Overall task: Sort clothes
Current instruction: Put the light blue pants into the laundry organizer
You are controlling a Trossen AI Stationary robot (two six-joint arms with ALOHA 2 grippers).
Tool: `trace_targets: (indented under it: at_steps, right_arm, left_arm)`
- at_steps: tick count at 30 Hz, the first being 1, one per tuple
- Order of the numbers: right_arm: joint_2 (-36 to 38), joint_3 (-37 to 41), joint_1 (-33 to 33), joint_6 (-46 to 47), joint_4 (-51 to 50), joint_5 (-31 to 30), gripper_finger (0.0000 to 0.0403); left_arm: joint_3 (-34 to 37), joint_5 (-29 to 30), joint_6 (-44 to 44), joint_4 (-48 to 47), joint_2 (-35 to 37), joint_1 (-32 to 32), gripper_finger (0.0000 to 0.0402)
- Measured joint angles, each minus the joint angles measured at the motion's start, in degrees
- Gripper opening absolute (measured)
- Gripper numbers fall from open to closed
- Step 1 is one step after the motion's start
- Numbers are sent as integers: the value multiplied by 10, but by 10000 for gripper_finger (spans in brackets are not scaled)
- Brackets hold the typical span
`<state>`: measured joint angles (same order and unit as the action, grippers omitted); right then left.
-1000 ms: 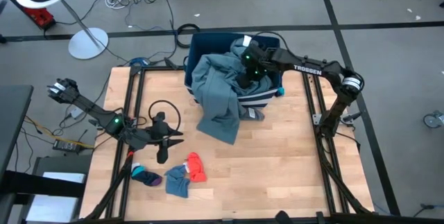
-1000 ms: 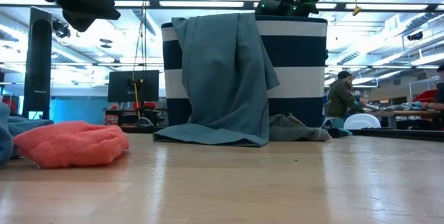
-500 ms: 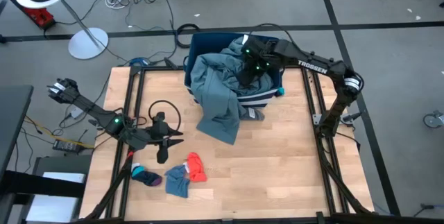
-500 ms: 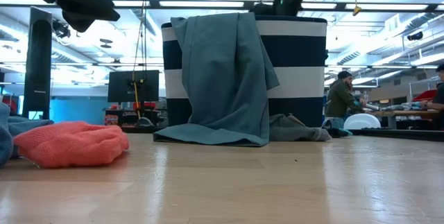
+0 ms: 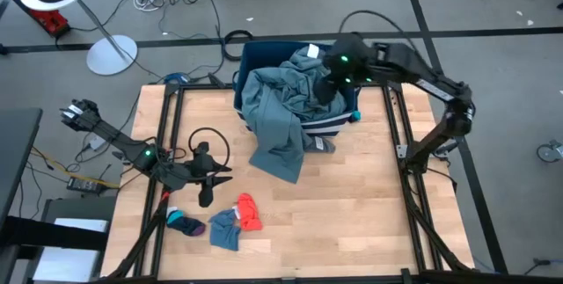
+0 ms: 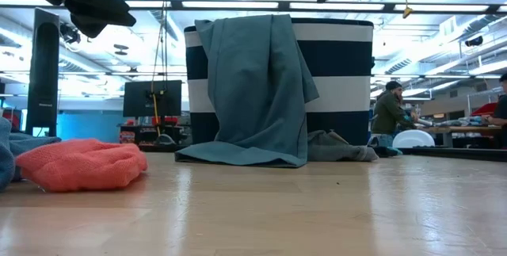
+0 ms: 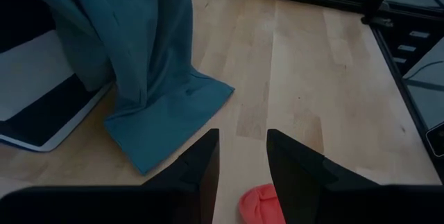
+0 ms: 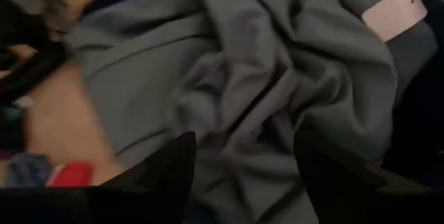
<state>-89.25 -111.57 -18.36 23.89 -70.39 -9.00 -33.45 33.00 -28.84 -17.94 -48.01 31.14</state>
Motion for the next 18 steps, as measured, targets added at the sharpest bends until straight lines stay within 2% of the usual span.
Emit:
trace_targets:
  at_steps: [4, 10, 14, 18]
  right_arm:
    - [31, 0, 63, 38, -27, -27, 237]
    - [39, 5, 204, 102, -78, -108, 228]
    - [38, 41, 303, 148, -78, -170, 220]
    - [44, 109, 372, 219, -79, -243, 211]
  left_arm:
    - [0, 0, 0, 0, 0, 0, 126]
    - [0, 0, 0, 0, 0, 0, 126]
    - [0, 0, -2, 0, 0, 0, 126]
    - [0, 0, -2, 0, 0, 0, 126]
